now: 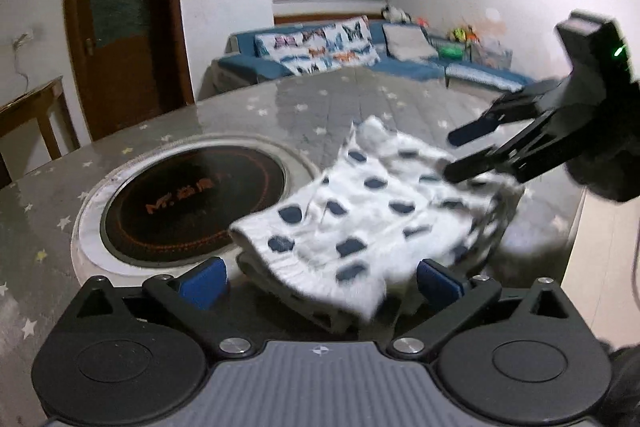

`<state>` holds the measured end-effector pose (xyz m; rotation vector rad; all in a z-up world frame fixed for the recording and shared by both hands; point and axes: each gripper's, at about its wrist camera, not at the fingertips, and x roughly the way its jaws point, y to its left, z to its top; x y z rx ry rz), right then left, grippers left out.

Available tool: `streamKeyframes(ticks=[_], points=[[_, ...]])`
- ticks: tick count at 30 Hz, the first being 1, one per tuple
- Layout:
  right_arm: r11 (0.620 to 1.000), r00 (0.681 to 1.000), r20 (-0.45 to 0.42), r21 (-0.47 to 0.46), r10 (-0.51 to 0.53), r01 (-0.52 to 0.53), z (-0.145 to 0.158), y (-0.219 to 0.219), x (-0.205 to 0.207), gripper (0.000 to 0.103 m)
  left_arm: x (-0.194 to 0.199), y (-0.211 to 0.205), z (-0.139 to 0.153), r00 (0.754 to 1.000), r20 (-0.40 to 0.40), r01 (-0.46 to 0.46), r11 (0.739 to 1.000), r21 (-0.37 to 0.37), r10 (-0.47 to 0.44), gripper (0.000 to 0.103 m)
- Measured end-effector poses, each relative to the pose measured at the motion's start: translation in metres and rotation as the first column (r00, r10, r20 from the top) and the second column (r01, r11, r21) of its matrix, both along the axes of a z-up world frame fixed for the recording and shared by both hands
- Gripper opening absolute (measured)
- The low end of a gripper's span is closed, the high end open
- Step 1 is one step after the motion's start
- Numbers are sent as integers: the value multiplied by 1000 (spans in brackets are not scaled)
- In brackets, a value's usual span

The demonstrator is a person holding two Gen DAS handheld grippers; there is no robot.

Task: Fold clothes
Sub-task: 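Lay down and smooth the folded pants with the right gripper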

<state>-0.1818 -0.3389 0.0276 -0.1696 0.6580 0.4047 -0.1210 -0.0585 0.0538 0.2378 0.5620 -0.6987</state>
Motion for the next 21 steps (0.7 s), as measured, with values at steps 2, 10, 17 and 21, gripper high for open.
streamKeyframes(ticks=[2,10,17,21], points=[[1000,1000,1,6,13,-13,0,2,11,65,0,3,4,1000,2,-21,999,-32,21,103],[1000,1000,-2,10,15,-15,-9,9,67,65,20,5,15,982,-56,-186,976,-117,180,103],[1000,998,-52,15,-20,21,-28,7,102,65,41,-8,7,952,-118,-291,954,-72,281,103],[1000,1000,-27,9,-11,11,-25,10,93,67,48,-10,1,930,-146,-345,938,-42,336,103]])
